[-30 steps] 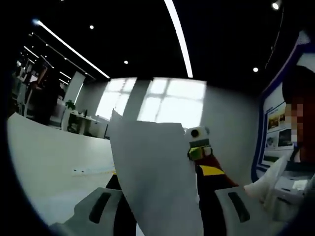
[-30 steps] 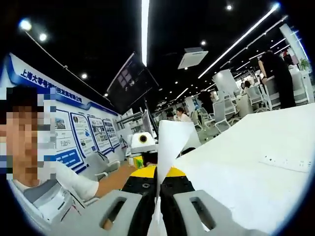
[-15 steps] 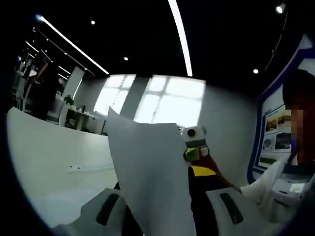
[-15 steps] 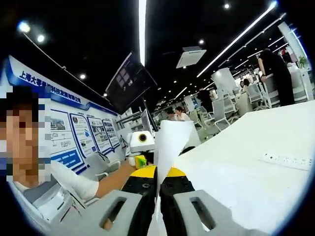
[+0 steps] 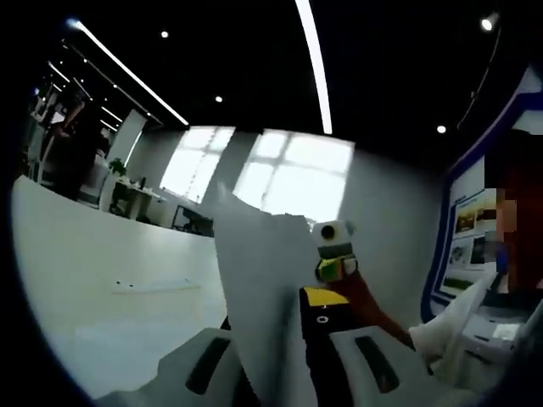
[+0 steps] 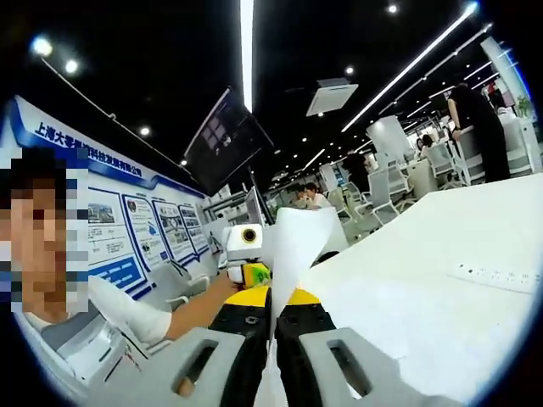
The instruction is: Organize the stack of printing papers by aligning and flattening the scattered papers on the table
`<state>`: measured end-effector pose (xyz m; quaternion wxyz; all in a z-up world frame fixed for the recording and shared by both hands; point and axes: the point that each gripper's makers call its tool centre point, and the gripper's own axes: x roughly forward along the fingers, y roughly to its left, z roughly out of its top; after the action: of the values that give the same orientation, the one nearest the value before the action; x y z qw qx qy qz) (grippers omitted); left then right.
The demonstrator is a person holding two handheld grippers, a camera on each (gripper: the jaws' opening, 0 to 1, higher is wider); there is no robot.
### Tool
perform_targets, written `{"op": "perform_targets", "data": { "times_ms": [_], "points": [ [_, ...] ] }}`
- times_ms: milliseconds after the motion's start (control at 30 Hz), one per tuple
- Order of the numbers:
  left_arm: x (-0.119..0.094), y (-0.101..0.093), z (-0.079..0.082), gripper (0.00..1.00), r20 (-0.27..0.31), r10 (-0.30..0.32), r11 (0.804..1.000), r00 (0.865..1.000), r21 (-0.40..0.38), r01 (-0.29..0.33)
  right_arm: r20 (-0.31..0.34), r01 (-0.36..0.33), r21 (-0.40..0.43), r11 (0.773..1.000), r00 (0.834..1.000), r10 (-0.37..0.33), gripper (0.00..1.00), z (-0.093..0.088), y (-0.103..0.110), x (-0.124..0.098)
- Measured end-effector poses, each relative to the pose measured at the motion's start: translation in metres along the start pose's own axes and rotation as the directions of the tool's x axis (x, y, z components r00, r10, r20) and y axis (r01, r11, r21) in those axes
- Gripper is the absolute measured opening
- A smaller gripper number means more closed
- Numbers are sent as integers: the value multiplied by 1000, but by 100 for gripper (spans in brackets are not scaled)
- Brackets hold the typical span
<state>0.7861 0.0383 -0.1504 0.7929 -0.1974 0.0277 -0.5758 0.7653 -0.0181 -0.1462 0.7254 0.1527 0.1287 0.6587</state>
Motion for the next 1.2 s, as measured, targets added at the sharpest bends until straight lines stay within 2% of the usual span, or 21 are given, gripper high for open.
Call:
{"op": "perform_targets", "data": {
  "times_ms": [133, 767, 900, 1033, 1200],
  "points": [
    [0, -1, 1, 6, 0, -7, 1000, 1000, 4, 7, -2, 1, 3, 1000, 1000, -1, 0, -1, -1, 1],
    [-3, -11, 0, 6, -18, -3, 1000, 1000, 22, 4, 5, 11, -5, 1000, 1000, -10, 0, -6, 1, 3],
    [-5, -12, 0, 6, -22, -2, 1000, 1000, 18, 2, 26, 34, -28, 999, 999, -33, 9, -7, 0, 5],
    [-8, -14, 2, 6, -29, 3, 1000, 1000, 30, -3, 33, 31, -23, 999, 999, -30, 12, -6, 2, 5],
    [-19, -13, 6, 6, -19, 26, 999, 999, 38, -25, 52, 84, -47, 995, 995, -81, 24, -5, -3, 6]
  ]
}}
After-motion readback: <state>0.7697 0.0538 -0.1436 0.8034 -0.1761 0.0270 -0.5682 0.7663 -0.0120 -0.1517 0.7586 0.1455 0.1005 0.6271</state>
